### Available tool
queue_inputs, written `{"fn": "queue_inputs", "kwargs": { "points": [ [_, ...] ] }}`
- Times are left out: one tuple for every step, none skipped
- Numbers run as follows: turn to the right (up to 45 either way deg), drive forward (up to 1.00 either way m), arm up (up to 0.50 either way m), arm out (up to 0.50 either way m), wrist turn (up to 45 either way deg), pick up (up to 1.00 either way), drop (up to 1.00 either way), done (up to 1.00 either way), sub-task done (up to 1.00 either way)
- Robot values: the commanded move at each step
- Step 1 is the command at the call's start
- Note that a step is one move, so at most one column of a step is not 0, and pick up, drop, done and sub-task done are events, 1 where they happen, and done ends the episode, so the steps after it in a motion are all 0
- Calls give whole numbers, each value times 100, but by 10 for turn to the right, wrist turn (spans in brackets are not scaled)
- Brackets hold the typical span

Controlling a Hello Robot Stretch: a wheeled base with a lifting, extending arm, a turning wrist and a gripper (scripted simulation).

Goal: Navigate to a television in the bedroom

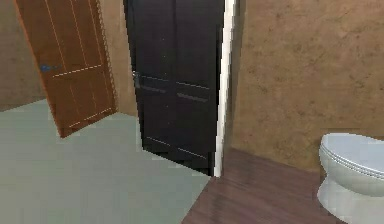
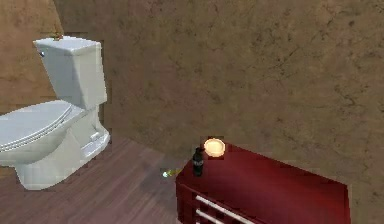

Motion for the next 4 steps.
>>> {"fn": "queue_inputs", "kwargs": {
  "points": [
    [-450,0,0,0,0,0,0,0,0],
    [0,100,0,0,0,0,0,0,0],
    [0,100,0,0,0,0,0,0,0],
    [0,85,0,0,0,0,0,0,0]
  ]
}}
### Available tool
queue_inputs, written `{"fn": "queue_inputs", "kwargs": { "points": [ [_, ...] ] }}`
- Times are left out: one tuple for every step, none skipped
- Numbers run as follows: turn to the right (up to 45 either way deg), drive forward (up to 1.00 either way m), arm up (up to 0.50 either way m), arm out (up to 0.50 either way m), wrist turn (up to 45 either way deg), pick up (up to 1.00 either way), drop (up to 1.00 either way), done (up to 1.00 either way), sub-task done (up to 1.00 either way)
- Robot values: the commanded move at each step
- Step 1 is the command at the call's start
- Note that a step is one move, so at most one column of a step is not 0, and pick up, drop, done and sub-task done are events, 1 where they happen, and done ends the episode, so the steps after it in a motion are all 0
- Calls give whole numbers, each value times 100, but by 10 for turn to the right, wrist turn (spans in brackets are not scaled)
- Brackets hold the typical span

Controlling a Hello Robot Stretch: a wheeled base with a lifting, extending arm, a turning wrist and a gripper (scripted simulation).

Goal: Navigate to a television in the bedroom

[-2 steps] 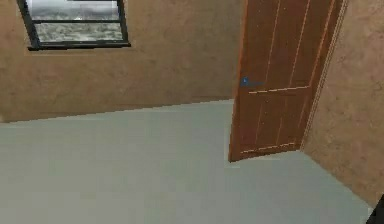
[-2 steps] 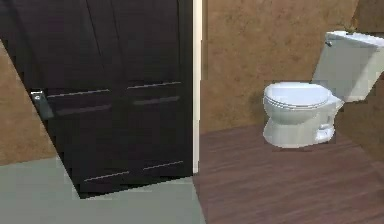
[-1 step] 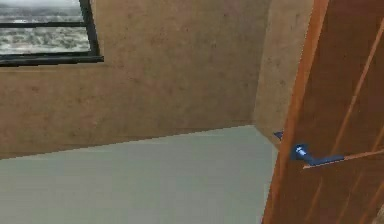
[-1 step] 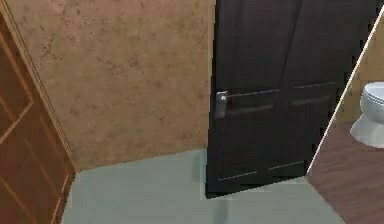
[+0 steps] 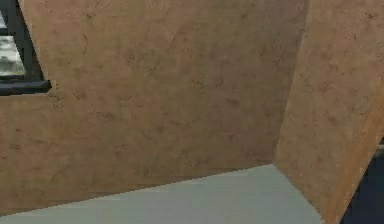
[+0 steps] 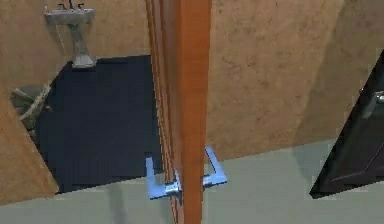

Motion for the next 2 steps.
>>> {"fn": "queue_inputs", "kwargs": {
  "points": [
    [300,0,0,0,0,0,0,0,0],
    [0,40,0,0,0,0,0,0,0]
  ]
}}
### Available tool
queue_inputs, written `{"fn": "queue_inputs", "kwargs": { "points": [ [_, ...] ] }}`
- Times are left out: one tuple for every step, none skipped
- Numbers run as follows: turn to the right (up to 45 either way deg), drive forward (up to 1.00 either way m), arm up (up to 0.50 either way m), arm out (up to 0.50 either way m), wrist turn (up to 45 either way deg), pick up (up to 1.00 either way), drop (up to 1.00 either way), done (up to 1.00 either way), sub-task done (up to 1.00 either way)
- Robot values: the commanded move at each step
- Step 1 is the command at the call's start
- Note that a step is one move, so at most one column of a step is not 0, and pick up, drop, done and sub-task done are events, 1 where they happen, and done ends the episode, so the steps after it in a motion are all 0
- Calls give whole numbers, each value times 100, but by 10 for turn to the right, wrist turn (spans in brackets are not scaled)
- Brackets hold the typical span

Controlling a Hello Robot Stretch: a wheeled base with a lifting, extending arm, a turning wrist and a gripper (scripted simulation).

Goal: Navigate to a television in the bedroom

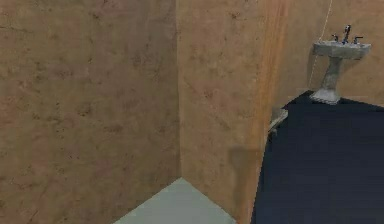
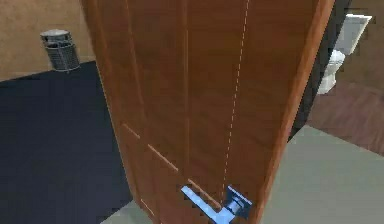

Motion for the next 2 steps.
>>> {"fn": "queue_inputs", "kwargs": {
  "points": [
    [450,0,0,0,0,0,0,0,0],
    [30,0,0,0,0,0,0,0,0]
  ]
}}
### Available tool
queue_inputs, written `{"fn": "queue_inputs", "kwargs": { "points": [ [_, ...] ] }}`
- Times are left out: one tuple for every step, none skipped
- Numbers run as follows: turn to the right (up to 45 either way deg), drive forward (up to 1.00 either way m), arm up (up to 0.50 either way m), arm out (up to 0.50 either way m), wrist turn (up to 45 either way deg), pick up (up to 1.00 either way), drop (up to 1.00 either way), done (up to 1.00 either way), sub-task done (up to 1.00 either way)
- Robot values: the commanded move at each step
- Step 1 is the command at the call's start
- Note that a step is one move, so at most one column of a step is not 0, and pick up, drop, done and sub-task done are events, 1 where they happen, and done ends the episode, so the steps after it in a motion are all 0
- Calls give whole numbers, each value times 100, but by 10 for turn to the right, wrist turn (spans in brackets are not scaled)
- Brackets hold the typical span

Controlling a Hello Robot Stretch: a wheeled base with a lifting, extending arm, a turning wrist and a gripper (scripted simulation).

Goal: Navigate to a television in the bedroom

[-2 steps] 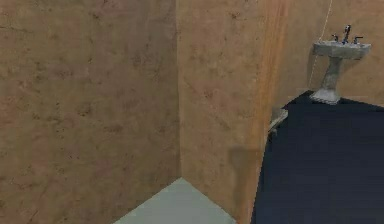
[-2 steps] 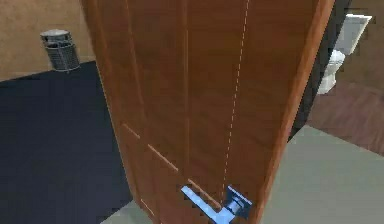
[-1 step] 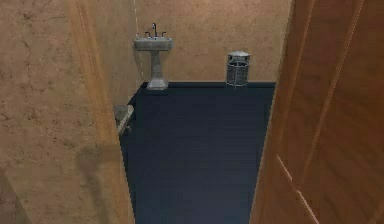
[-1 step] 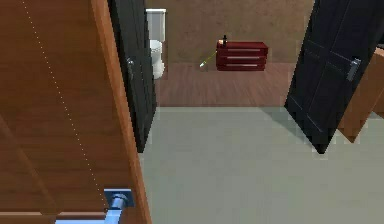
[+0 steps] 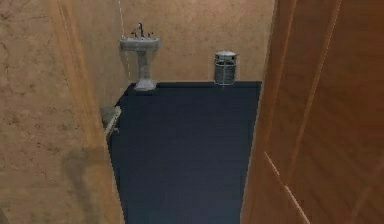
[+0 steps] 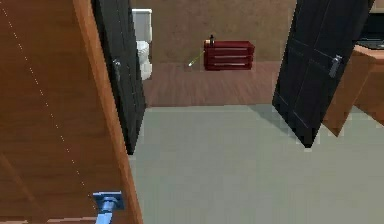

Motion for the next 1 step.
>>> {"fn": "queue_inputs", "kwargs": {
  "points": [
    [0,100,0,0,0,0,0,0,0]
  ]
}}
